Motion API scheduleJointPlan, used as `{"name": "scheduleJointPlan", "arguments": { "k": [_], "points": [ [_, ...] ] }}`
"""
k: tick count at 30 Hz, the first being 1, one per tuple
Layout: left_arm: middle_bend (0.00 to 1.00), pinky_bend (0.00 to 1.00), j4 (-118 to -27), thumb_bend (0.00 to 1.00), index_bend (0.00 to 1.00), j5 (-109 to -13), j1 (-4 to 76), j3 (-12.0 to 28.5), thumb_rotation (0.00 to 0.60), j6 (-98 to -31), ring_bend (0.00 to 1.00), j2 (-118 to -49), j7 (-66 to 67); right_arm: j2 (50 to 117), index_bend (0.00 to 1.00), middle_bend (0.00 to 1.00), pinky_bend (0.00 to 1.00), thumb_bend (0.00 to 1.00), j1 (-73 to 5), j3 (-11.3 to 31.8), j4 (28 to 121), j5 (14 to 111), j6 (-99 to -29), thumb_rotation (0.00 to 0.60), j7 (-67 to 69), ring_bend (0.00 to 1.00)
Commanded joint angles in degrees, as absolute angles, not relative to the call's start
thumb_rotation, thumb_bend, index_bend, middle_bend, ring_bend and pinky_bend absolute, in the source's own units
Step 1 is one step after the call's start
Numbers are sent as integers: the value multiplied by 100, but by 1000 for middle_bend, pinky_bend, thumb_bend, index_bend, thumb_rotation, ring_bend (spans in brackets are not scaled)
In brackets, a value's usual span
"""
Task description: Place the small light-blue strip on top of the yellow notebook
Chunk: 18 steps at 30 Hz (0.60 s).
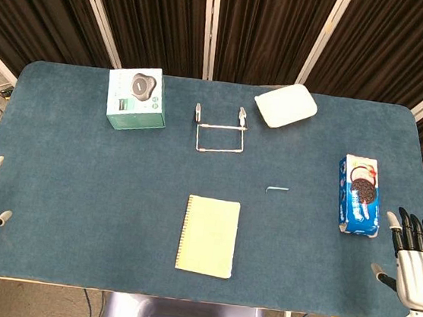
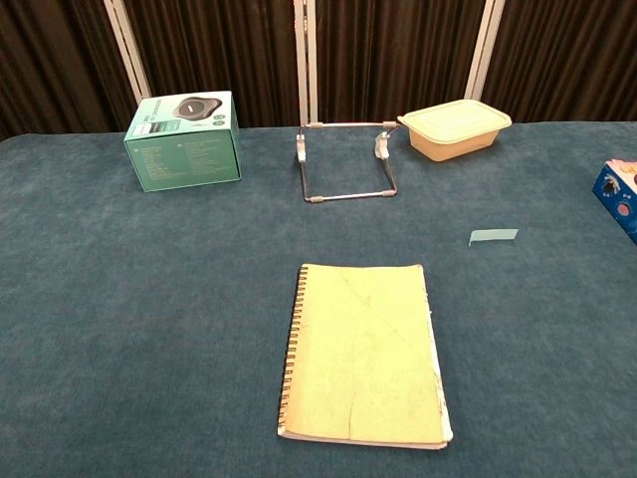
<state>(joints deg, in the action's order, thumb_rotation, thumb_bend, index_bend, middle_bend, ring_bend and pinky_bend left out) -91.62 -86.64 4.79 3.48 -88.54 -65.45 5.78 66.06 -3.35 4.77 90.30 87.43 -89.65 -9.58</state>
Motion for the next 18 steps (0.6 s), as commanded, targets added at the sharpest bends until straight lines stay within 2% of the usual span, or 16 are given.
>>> {"name": "scheduleJointPlan", "arguments": {
  "k": [1, 7, 12, 15, 18],
  "points": [
    [0, 0, -9149, 0, 0, -8648, 484, 352, 600, -8838, 0, -6560, 583, 6595, 0, 0, 0, 0, -345, 485, 9035, 8709, -8921, 600, -967, 0],
    [0, 0, -9106, 0, 0, -8636, 498, 345, 600, -8793, 0, -6584, 549, 6610, 0, 0, 0, 0, -443, 516, 8990, 8555, -8658, 600, -887, 0],
    [0, 0, -9088, 0, 0, -8587, 532, 359, 600, -8723, 0, -6625, 629, 6498, 19, 0, 0, 0, -1151, 841, 8888, 8140, -7532, 600, -718, 0],
    [0, 0, -9083, 0, 0, -8551, 558, 390, 600, -8708, 0, -6685, 745, 6470, 88, 0, 0, 0, -1706, 1092, 8803, 7865, -6768, 600, -770, 0],
    [0, 0, -9068, 0, 0, -8465, 589, 433, 600, -8666, 0, -6746, 866, 6569, 219, 0, 0, 15, -2249, 1348, 8662, 7544, -6084, 600, -760, 0]
  ]
}}
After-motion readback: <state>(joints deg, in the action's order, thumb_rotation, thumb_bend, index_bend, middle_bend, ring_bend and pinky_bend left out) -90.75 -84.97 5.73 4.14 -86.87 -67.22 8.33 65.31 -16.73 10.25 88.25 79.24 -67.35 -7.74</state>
